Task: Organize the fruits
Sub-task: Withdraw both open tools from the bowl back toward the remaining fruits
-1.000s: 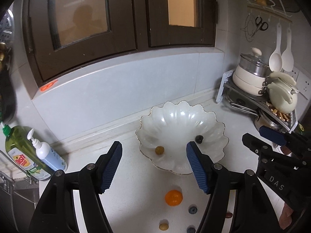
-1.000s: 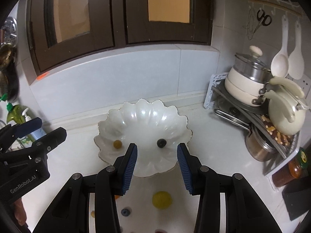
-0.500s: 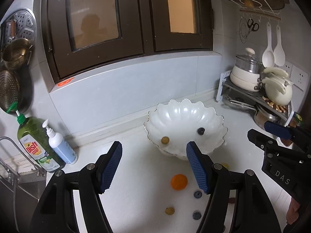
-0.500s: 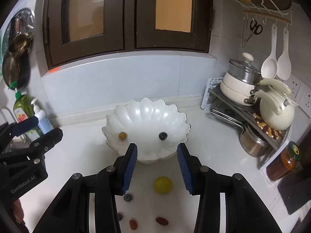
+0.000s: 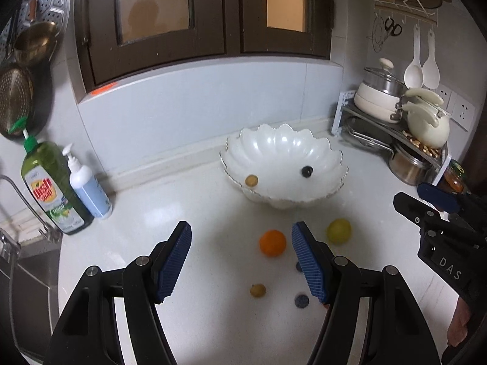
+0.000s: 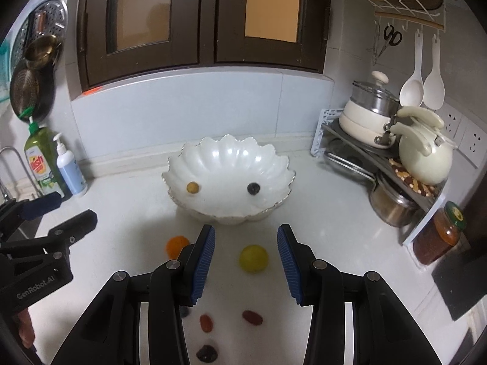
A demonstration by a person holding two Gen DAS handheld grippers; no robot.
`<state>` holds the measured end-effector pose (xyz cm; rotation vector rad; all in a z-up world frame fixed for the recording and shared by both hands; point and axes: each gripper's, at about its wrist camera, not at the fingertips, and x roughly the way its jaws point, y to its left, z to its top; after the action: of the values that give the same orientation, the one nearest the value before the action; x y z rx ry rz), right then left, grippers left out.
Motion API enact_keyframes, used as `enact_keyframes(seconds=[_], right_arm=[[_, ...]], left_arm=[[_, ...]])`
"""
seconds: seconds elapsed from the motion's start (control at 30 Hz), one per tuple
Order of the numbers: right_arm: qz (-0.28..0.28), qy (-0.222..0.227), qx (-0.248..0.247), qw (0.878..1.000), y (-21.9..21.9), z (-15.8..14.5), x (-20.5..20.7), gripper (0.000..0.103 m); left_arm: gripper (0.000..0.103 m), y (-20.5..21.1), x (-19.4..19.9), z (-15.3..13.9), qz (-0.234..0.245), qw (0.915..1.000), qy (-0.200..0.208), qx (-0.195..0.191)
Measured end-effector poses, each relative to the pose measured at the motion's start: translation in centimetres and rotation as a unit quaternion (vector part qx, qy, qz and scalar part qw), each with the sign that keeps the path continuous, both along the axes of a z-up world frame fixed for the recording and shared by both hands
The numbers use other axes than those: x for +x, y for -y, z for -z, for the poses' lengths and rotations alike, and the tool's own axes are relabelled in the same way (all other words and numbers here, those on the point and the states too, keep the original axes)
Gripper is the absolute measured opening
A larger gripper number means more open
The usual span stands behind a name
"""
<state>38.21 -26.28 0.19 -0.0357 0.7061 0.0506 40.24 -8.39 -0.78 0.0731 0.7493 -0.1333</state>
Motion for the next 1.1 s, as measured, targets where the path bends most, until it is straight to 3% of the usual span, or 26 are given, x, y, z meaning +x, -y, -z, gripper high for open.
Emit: enact_keyframes(seconds=[0.4,0.8,1.1], right_arm=[[0.011,-0.018,0.032,0.999,-0.1,2.4,-2.8,0.044],[0.004,-0.049,0.033,0.998,-0.9,4.9,-4.1,0.044],[-0.014,-0.103,0.049,0.993,-1.7,8.0,-3.4,0.044]], left_arm=[[0.068,0.0,-2.9,1.7,0.010,0.9995,0.016,0.026],[0.067,-0.7,-4.4,5.3,0.022,0.9988,-0.024,0.035],[0.063,-0.9,-3.9,7.4,0.030,0.9977,-0.050,0.035]])
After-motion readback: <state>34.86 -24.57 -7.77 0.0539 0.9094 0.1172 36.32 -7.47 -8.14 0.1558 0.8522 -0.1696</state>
